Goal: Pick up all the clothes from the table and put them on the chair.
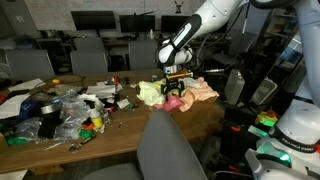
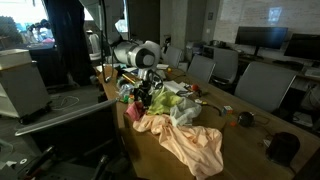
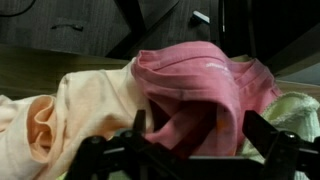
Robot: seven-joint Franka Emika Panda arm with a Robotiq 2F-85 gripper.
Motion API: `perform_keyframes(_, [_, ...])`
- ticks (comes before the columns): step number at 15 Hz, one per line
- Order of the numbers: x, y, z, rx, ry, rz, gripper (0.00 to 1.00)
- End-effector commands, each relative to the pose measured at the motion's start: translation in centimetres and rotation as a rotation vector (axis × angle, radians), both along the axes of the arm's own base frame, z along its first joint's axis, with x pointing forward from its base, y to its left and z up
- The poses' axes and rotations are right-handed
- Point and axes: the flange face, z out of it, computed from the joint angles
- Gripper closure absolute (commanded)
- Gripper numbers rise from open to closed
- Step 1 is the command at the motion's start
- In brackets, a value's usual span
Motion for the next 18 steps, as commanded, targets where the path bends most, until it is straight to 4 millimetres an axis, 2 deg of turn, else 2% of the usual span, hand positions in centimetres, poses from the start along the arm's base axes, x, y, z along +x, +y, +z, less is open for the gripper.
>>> perform_keyframes(1, [0.0,0.2,0.6,0.041,-0.005,0.008,0.0])
perform_keyframes(12, [-1.1,-0.4,-0.5,0.051,0.04,0.013,0.0])
perform_keyframes(13, [-1.1,-0.4,-0.6,0.052,0.041,0.015,0.04])
perform_keyframes(14, [-1.1,-0.5,-0.6,0.053,0.041,0.016,0.26])
perform_keyframes(16, [-1.2,-0.5,-0.6,0.055,0.038,0.02,0.31])
perform_keyframes(18, [-1.2,-0.6,-0.6,0.056,0.036,0.018,0.46])
